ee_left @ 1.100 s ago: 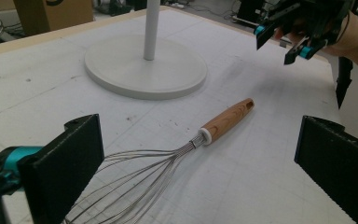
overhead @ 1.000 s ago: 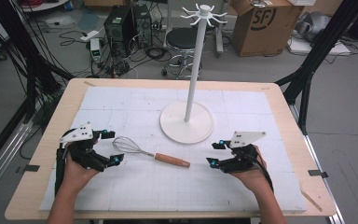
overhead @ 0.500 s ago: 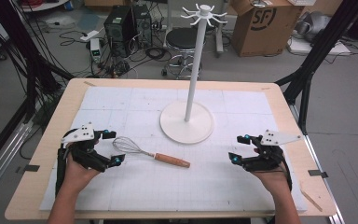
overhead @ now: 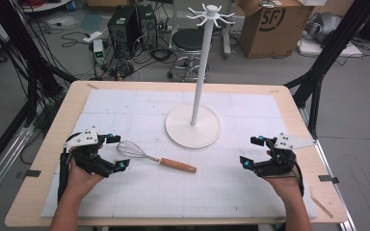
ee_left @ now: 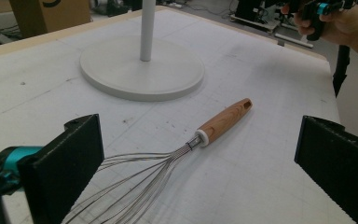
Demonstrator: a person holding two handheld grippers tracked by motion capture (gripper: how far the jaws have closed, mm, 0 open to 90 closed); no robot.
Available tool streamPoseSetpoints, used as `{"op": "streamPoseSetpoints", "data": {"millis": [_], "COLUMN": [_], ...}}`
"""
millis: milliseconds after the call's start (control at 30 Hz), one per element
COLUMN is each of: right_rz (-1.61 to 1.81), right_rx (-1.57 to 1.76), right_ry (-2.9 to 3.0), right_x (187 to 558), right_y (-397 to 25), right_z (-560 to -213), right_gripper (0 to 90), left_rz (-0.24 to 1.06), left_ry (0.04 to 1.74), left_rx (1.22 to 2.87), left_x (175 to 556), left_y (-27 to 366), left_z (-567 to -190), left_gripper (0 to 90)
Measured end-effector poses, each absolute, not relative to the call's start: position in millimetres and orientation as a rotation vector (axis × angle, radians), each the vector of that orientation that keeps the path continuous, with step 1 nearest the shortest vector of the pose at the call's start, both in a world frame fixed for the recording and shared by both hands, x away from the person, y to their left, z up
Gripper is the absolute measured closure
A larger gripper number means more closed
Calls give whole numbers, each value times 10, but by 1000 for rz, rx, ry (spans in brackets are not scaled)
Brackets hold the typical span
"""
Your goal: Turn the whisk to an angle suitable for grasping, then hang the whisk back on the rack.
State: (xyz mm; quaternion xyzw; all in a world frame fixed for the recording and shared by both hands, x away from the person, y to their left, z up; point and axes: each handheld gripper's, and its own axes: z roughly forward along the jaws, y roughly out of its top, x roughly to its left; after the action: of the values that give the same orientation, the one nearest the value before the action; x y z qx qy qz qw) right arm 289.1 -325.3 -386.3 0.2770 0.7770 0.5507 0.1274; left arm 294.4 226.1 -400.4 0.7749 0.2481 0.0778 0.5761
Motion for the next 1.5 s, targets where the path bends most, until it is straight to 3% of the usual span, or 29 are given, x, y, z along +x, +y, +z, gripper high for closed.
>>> {"op": "streamPoseSetpoints", "data": {"millis": [567, 1167, 1500], "right_rz": [1571, 1556, 1558], "right_rx": [821, 809, 817], "right_ry": [2258, 2272, 2278], "right_x": [2895, 2900, 2899], "right_y": [-3290, -3286, -3285], "right_z": [-3868, -3877, -3881], "right_gripper": [105, 106, 106], "left_rz": [186, 165, 112], "left_ry": [549, 404, 340], "left_rx": [1828, 2166, 2360], "left_x": [2929, 3281, 3376], "left_y": [2164, 1371, 1005], "left_z": [-3931, -3595, -3825], "left_gripper": [18, 18, 18]}}
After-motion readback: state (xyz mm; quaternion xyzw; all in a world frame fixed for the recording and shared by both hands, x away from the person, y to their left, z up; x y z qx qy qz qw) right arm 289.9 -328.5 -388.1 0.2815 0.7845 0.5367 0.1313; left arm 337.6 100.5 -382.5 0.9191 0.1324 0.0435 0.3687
